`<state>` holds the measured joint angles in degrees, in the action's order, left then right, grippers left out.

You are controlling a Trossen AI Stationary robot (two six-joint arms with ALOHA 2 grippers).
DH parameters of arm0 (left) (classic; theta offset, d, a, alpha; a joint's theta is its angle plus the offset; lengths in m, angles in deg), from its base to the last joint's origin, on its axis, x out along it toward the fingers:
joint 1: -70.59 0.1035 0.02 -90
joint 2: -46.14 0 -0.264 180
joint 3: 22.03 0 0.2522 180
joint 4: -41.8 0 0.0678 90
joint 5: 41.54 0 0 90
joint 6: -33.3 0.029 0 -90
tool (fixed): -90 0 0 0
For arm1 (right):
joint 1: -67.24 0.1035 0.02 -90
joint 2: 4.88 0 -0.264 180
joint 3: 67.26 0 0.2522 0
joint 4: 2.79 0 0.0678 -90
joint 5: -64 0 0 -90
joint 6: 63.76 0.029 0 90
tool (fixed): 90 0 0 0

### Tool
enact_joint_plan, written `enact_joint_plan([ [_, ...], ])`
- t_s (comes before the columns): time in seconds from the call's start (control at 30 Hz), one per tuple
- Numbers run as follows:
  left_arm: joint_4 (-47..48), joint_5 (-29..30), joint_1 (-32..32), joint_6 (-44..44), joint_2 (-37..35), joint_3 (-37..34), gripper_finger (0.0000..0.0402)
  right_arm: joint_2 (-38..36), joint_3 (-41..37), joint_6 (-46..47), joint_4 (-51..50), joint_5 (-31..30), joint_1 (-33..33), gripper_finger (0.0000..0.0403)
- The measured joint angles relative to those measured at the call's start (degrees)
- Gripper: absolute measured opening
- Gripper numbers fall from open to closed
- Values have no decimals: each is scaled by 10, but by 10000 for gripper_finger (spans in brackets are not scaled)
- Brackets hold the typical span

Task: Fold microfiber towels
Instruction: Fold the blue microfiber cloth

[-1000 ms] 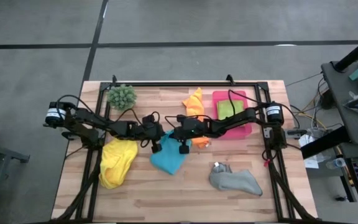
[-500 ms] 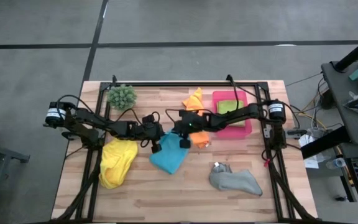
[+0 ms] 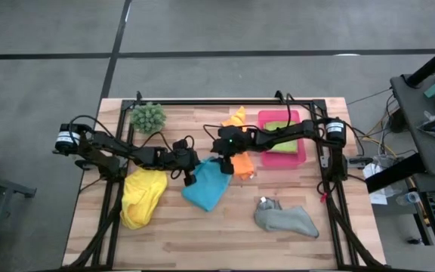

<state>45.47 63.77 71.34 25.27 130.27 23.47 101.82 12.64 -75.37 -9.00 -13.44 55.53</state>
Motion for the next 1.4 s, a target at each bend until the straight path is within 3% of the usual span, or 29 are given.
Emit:
enact_joint_plan([
  [0.37, -3, 0, 0, -3, 0, 0, 1, 40, -4, 0, 50, -1, -1, 118],
  [0.63, -3, 0, 0, -3, 0, 0, 1, 38, -2, -13, 52, -1, 8, 17],
  [1.4, -41, 27, 0, -5, 9, 0, 1, -11, -2, -74, 64, -79, 53, 9],
])
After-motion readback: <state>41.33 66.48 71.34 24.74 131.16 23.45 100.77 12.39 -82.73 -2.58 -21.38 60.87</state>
